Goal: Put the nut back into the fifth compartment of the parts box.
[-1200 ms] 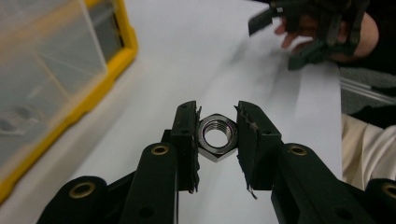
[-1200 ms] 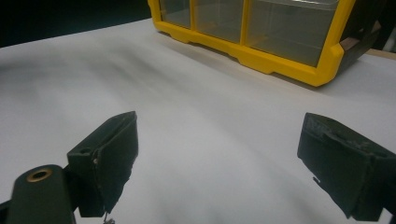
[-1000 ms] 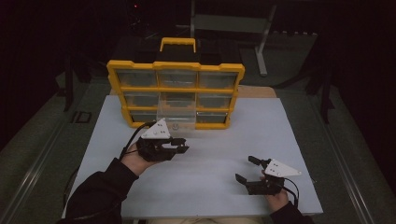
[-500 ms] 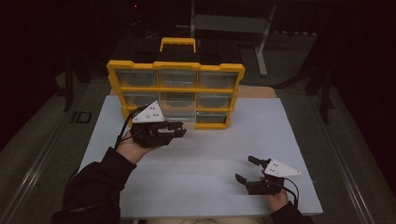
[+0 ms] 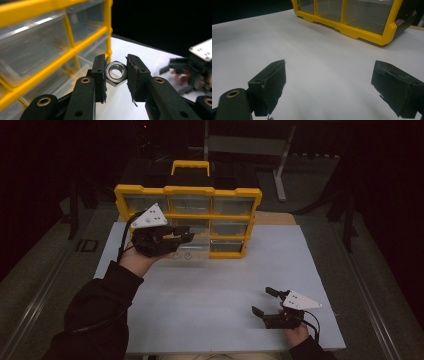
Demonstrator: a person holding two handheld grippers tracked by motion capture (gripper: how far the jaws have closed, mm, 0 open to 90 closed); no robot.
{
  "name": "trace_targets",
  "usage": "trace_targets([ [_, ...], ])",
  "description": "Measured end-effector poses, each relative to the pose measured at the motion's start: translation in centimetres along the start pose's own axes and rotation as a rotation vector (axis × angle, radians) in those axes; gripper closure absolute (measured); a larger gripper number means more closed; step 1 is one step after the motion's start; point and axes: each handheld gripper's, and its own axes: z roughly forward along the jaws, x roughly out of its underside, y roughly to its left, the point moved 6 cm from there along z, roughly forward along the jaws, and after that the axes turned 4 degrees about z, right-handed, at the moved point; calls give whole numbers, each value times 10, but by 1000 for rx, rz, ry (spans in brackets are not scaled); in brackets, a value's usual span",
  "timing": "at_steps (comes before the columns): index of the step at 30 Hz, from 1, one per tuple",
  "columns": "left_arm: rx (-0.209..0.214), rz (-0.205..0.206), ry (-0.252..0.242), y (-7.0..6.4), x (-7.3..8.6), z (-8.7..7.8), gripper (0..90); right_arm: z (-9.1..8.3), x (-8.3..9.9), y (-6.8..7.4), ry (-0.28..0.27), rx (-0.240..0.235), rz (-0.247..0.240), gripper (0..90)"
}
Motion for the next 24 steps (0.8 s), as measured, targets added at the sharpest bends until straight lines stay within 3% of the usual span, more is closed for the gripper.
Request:
trace_targets([
  [5, -42, -24, -19, 10, -4, 1, 686, 0, 0, 0, 0, -2, 0, 125],
  [12, -104, -72, -7, 22, 2, 11, 686, 0, 0, 0, 1, -4, 0, 125],
  [20, -147, -85, 51, 29, 13, 23, 685, 1, 1, 0, 4, -6, -2, 125],
  [24, -142, -102, 90, 33, 18, 31, 685, 1, 1, 0, 7, -5, 2, 125],
])
